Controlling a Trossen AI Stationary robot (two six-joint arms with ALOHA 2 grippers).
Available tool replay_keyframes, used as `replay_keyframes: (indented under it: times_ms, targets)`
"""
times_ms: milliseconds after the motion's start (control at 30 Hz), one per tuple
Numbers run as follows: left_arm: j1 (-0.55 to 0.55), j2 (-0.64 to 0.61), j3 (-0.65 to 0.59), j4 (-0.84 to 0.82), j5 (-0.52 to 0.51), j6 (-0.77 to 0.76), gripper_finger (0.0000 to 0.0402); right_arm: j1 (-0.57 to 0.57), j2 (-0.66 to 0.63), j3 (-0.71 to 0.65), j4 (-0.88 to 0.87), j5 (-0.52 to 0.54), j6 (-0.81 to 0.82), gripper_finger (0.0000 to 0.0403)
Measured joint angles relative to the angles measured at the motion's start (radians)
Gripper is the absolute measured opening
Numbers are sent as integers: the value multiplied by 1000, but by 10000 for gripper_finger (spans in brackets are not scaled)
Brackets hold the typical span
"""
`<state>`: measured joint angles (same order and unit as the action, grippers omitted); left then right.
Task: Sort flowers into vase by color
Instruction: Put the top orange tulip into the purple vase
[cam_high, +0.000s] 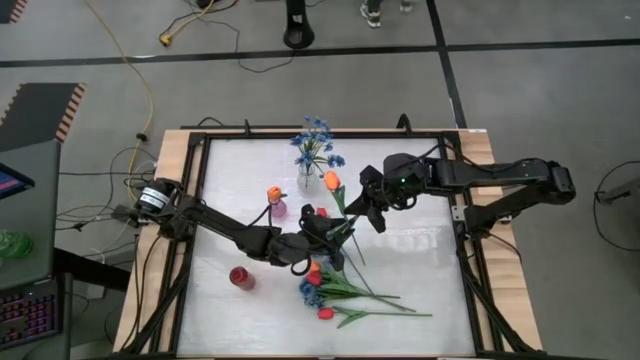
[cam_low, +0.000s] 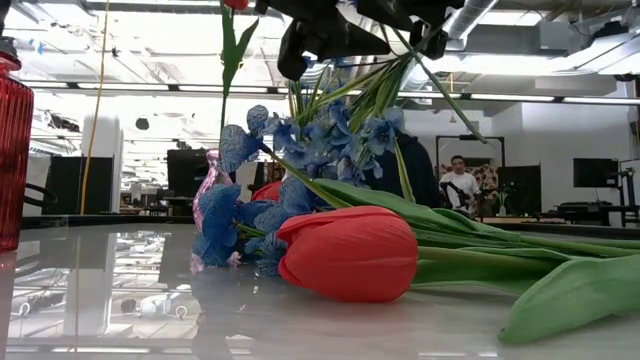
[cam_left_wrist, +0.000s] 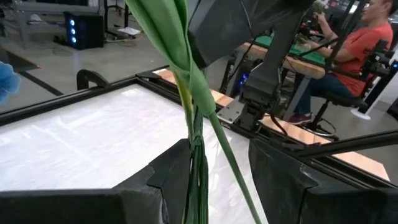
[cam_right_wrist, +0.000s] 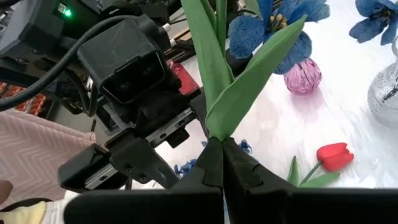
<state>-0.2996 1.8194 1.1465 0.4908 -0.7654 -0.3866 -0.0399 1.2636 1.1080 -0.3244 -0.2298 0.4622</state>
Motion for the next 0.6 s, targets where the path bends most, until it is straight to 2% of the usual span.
replay_keyframes:
  times_ms: [133, 233, 433, 600]
  targets:
    - [0, 0, 0, 0, 0, 0, 149, 0, 0, 0, 12, 0, 0, 21]
    - [0, 0, 0, 0, 0, 0, 131, 0, 0, 0, 18, 0, 0, 21]
    - [0, 0, 0, -7, 0, 2, 74, 0, 0, 0, 18, 0, 0, 24]
    - [-2, 0, 0, -8, -1, 39, 22, 0, 0, 0, 18, 0, 0, 48]
